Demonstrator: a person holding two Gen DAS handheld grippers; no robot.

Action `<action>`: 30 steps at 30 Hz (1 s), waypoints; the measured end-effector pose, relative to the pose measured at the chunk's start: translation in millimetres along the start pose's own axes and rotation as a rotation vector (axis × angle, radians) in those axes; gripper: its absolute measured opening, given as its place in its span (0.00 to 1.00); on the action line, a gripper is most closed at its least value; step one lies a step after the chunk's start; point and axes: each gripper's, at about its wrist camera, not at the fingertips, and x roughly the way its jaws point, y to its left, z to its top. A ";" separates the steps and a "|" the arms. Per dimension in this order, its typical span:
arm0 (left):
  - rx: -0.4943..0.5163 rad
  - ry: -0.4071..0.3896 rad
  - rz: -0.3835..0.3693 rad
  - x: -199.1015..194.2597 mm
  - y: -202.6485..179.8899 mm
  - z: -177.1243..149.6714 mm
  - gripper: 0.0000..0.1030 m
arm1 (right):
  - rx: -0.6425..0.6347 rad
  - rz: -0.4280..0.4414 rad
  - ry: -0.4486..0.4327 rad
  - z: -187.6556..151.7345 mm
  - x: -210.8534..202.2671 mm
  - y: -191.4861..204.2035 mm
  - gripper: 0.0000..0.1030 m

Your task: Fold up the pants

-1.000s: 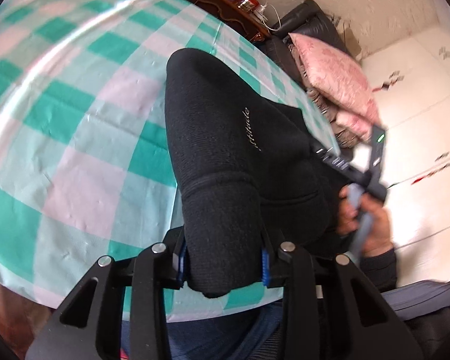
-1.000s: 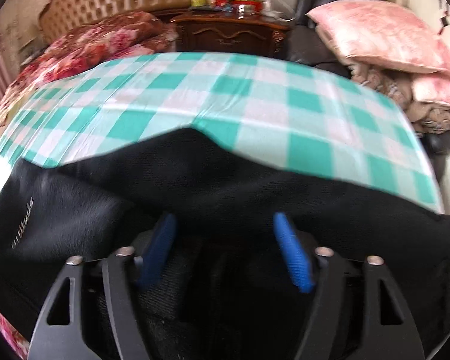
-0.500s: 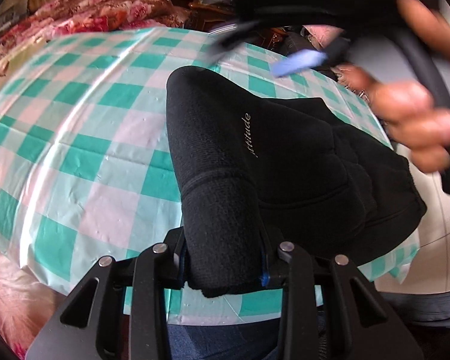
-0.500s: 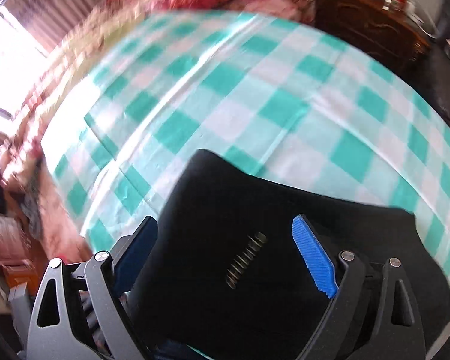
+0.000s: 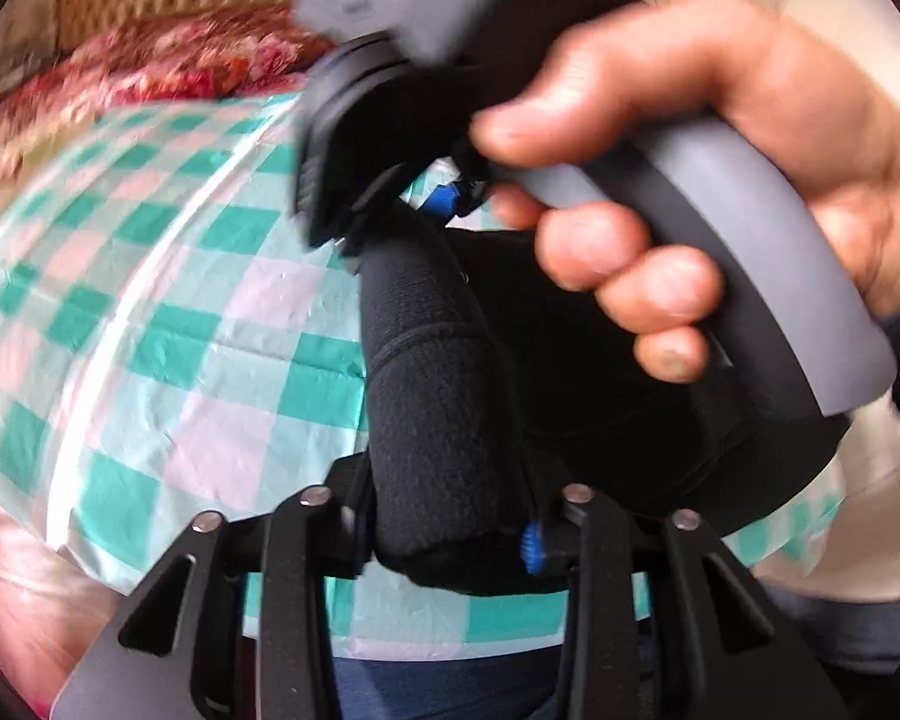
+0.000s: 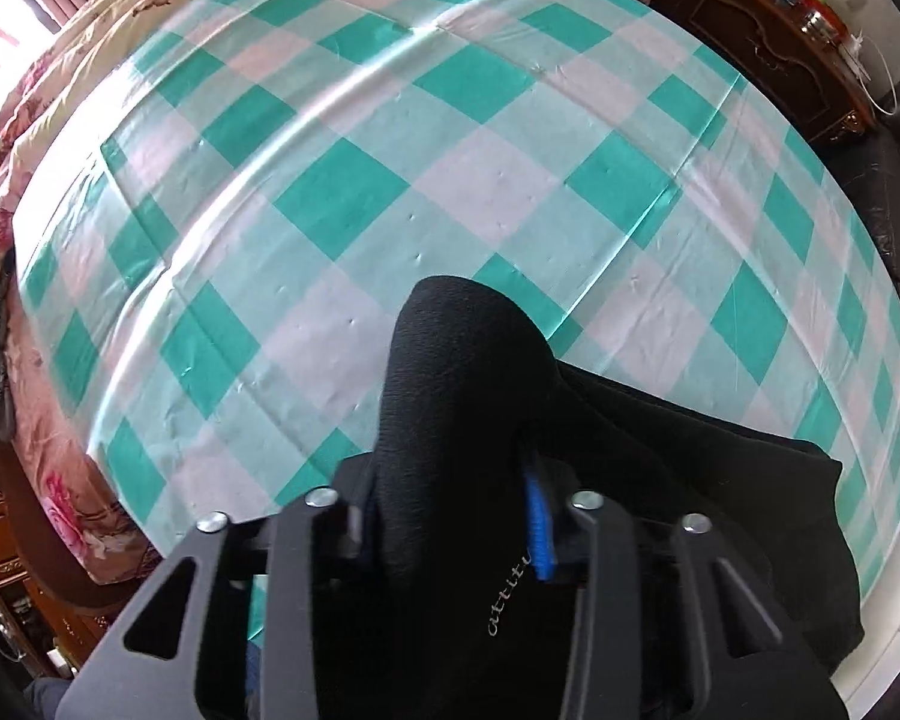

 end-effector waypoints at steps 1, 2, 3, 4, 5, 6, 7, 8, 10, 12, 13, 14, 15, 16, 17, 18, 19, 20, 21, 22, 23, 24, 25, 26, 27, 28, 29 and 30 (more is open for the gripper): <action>-0.020 -0.012 -0.004 -1.8 0.8 -1.4 0.70 | 0.005 0.013 -0.002 -1.3 -1.4 -3.2 0.30; -0.043 -0.017 0.003 -2.4 3.3 -3.1 0.81 | 0.010 0.029 -0.002 -2.0 -2.2 -5.9 0.29; -0.060 0.001 -0.004 2.0 4.8 -5.4 0.85 | 0.016 0.043 -0.004 -3.2 -2.9 -8.5 0.28; -0.067 0.017 -0.013 5.9 4.9 -6.2 0.84 | 0.025 0.061 -0.008 -3.9 -5.1 -11.8 0.28; -0.077 0.026 -0.024 10.6 5.2 -6.9 0.83 | 0.034 0.078 -0.011 -4.7 -7.7 -15.1 0.27; -0.085 0.031 -0.020 17.9 4.4 -7.8 0.74 | 0.045 0.099 -0.016 -5.4 -11.6 -18.6 0.27; -0.086 0.050 -0.016 25.5 0.9 -7.5 0.51 | 0.055 0.120 -0.024 -6.0 -16.7 -22.7 0.26; -0.086 0.064 -0.037 29.6 -1.7 -7.0 0.39 | 0.066 0.144 -0.033 -6.1 -24.5 -29.1 0.25; -0.024 0.020 -0.009 21.1 -17.2 -6.1 0.32 | 0.101 0.199 -0.073 -12.2 -43.7 -50.7 0.24; 0.080 -0.057 0.024 4.1 -42.3 -1.3 0.31 | 0.138 0.258 -0.124 -22.5 -68.0 -73.8 0.23; 0.124 -0.093 0.035 -4.1 -55.4 1.4 0.31 | 0.168 0.299 -0.166 -33.8 -88.1 -94.3 0.23; 0.184 -0.136 0.049 -13.3 -71.6 4.7 0.31 | 0.185 0.321 -0.192 -40.0 -99.1 -106.6 0.23; 0.246 -0.177 0.061 -21.8 -89.4 7.6 0.31 | 0.207 0.346 -0.225 -49.5 -112.2 -122.7 0.23; 0.300 -0.210 0.068 -28.3 -106.4 9.2 0.31 | 0.235 0.377 -0.267 -65.2 -130.2 -145.0 0.23; 0.357 -0.242 0.072 -33.7 -125.3 11.7 0.31 | 0.258 0.397 -0.296 -76.6 -142.0 -160.6 0.23; 0.434 -0.281 0.074 -39.0 -151.1 12.8 0.31 | 0.284 0.417 -0.325 -90.1 -153.2 -179.8 0.23; 0.493 -0.309 0.074 -40.9 -173.0 13.5 0.31 | 0.317 0.436 -0.358 -108.2 -165.3 -205.0 0.23; 0.551 -0.336 0.074 -42.5 -193.5 13.3 0.31 | 0.344 0.446 -0.382 -123.0 -173.1 -225.0 0.23; 0.629 -0.370 0.073 -45.1 -222.9 8.4 0.31 | 0.372 0.453 -0.404 -137.8 -178.6 -244.0 0.23; 0.681 -0.389 0.072 -42.7 -244.7 5.4 0.31 | 0.412 0.462 -0.433 -161.8 -183.4 -272.7 0.23; 0.749 -0.405 0.065 -36.9 -274.0 1.8 0.31 | 0.436 0.467 -0.445 -175.7 -185.8 -289.2 0.23; 0.785 -0.411 0.059 -33.5 -290.7 -2.5 0.31 | 0.466 0.471 -0.458 -192.7 -185.4 -307.0 0.23; 0.841 -0.417 0.050 -26.8 -314.5 -10.3 0.31 | 0.504 0.474 -0.471 -215.2 -182.1 -330.0 0.23; 0.893 -0.422 0.045 -19.3 -335.1 -17.9 0.31 | 0.529 0.476 -0.479 -231.7 -178.5 -346.0 0.23; 0.959 -0.429 0.039 -7.3 -358.7 -33.8 0.31 | 0.551 0.480 -0.486 -248.2 -172.5 -362.6 0.23; 1.000 -0.428 0.036 4.4 -376.8 -44.1 0.31 | 0.570 0.486 -0.491 -265.8 -161.8 -380.9 0.24; 1.040 -0.420 0.034 17.6 -393.1 -56.1 0.31 | 0.582 0.492 -0.488 -277.3 -152.0 -392.6 0.25; 1.085 -0.405 0.039 37.5 -410.1 -72.2 0.31 | 0.597 0.503 -0.477 -292.0 -133.5 -409.1 0.28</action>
